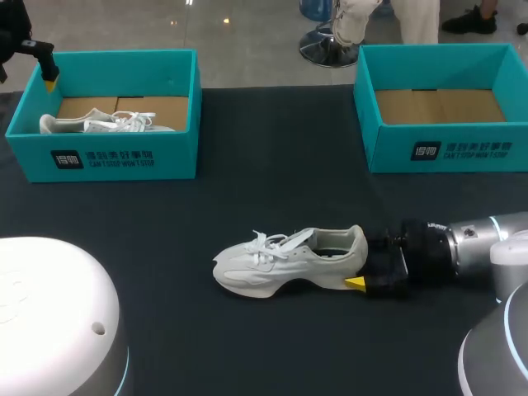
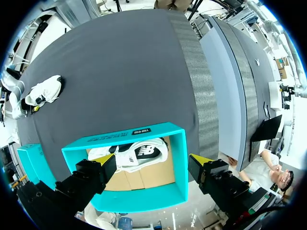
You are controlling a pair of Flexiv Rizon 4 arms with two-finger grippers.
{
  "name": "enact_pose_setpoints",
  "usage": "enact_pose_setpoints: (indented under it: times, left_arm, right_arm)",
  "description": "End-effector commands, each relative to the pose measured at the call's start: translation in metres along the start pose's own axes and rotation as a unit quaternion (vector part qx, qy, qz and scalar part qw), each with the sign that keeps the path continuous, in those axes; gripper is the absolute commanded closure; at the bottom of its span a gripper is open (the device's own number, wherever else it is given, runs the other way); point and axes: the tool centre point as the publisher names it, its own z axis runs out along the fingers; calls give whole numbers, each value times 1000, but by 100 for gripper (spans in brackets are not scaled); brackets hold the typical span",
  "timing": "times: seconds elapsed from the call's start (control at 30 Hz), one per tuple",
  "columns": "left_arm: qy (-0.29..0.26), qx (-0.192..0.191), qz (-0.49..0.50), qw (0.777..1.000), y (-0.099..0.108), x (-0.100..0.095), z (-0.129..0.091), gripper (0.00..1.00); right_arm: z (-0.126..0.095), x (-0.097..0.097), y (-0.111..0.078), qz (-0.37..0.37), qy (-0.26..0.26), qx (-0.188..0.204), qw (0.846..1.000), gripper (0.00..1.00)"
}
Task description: Take the shoe out of the shoebox, open the shoe tongue, remove and reinsert the insole, then place the shoe into the shoebox
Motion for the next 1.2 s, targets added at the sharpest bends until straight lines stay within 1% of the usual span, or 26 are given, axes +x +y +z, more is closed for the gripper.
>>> enact_pose_setpoints:
  times: [0.03, 0.07, 0.17, 0.23, 0.27, 0.33, 0.37, 0.4, 0.47, 0.6, 0.67, 0.7, 1.2]
  left_arm:
    - [2, -5, -5, 1000, -25, -34, -8, 0]
    - [3, -8, -5, 1000, -30, -43, -9, 0]
    - [-12, 9, -23, 1000, -40, -63, -12, 0]
    - [-6, 16, -44, 999, -47, -76, -13, 0]
    - [-2, 24, -69, 997, -51, -84, -13, 0]
    - [7, 34, -107, 994, -56, -92, -11, 0]
    - [18, 41, -140, 989, -59, -97, -10, 0]
    - [16, 45, -175, 983, -63, -100, -8, 0]
    - [27, 42, -203, 978, -71, -110, -6, 0]
    - [37, 45, -225, 973, -80, -129, 0, 0]
    - [32, 57, -203, 977, -82, -139, 1, 0]
    - [28, 58, -193, 979, -82, -141, 1, 0]
    - [28, 58, -193, 979, -82, -141, 1, 0]
  right_arm:
    - [3, -1, -4, 1, 0, 1, 1000, 100]
    - [3, -1, -4, 1, 0, 1, 1000, 100]
    - [3, -1, -4, 1, 0, 1, 1000, 100]
    - [3, -1, -4, 1, 0, 1, 1000, 100]
    - [3, -1, -4, 1, 0, 1, 1000, 100]
    - [3, -1, -4, 1, 0, 1, 1000, 100]
    - [3, -1, -4, 1, 0, 1, 1000, 100]
    - [3, -1, -4, 1, 0, 1, 1000, 100]
    - [3, -1, -4, 1, 0, 1, 1000, 100]
    - [3, -1, -4, 1, 0, 1, 1000, 100]
    - [3, -1, -4, 1, 0, 1, 1000, 100]
    - [3, -1, -4, 1, 0, 1, 1000, 100]
    - [3, -1, -4, 1, 0, 1, 1000, 100]
